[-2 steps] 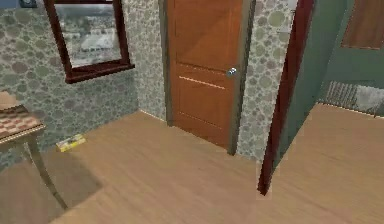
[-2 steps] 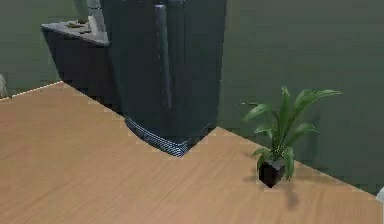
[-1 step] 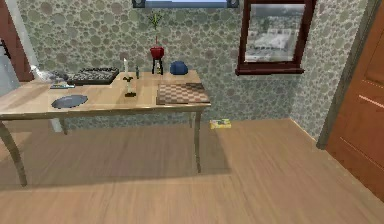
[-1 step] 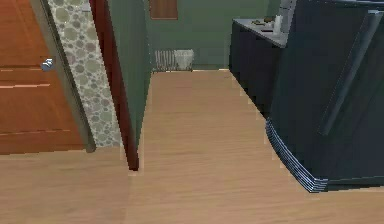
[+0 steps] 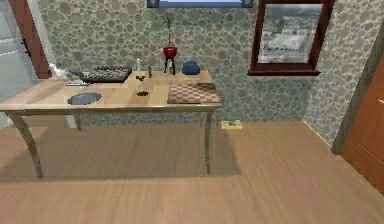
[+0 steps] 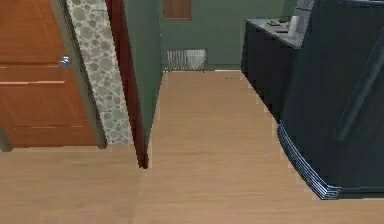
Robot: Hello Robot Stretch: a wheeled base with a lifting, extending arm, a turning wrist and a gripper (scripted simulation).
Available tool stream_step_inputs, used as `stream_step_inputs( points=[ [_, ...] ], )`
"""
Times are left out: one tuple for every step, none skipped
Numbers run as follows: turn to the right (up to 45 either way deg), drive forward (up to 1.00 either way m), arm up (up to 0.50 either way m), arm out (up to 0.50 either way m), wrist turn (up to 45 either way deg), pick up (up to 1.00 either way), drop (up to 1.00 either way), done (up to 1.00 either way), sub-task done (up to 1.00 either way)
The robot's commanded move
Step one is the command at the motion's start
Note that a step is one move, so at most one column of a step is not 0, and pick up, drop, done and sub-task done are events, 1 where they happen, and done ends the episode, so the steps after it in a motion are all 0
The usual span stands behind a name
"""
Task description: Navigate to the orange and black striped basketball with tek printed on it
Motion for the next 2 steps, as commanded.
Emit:
stream_step_inputs(
  points=[
    [0.0,0.50,0.00,0.00,0.0,0.00,0.00,0.00,0.00],
    [-3.0,0.00,0.00,0.00,0.0,0.00,0.00,0.00,0.00]
  ],
)
